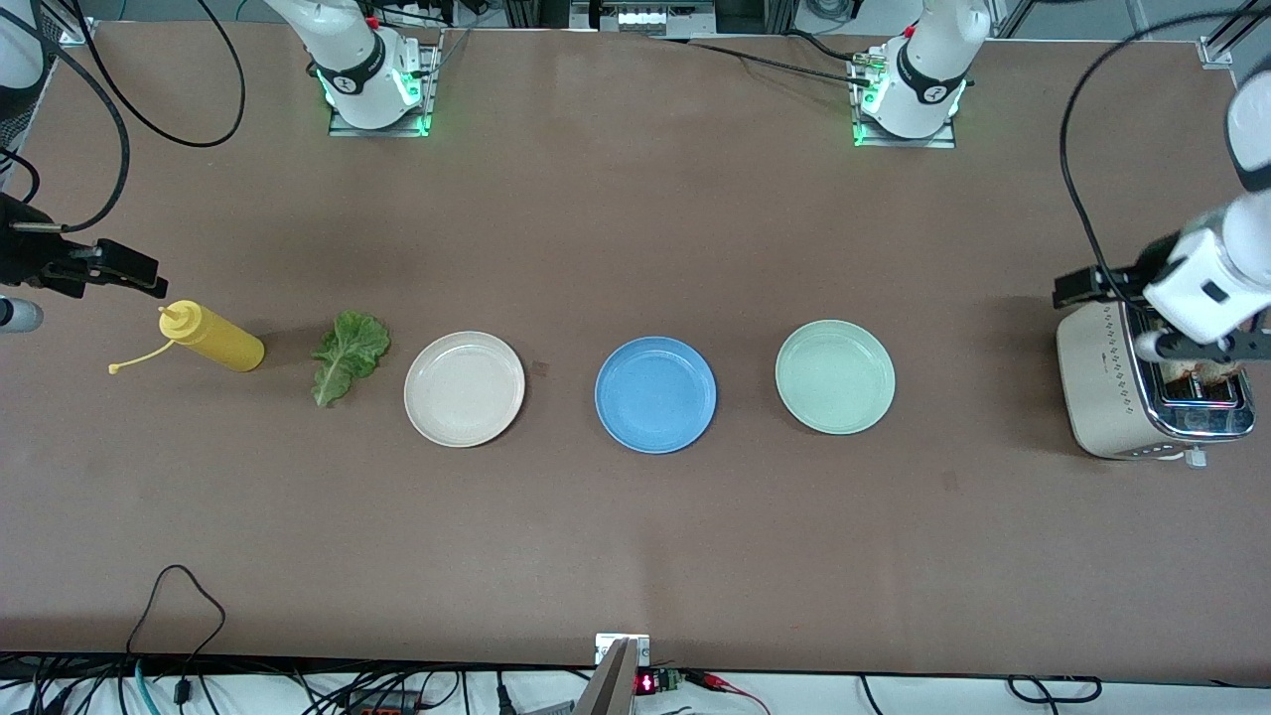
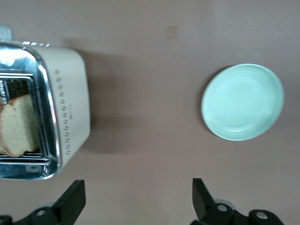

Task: Make sandwich in blue plate with both arms
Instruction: 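Move the left gripper to the toaster while the right gripper nears the mustard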

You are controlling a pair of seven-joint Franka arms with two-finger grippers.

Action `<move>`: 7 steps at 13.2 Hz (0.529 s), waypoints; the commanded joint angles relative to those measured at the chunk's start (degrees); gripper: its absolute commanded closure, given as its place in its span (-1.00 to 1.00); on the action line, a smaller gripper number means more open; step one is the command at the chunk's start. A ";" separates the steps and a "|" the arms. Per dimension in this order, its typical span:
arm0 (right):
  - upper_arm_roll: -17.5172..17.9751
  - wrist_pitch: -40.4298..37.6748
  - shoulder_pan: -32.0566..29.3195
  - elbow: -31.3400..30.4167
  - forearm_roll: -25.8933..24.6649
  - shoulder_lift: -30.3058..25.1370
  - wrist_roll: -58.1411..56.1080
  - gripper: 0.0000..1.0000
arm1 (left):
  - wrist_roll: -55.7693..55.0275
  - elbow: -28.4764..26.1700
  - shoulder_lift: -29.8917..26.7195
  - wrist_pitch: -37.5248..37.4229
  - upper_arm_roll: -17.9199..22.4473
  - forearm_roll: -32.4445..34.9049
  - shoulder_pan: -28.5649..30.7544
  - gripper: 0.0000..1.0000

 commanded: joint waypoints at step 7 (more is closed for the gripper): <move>0.45 -0.97 -0.76 0.86 0.43 3.53 -0.33 -1.00 | 21.33 2.18 7.05 6.25 -0.14 6.83 11.36 -0.98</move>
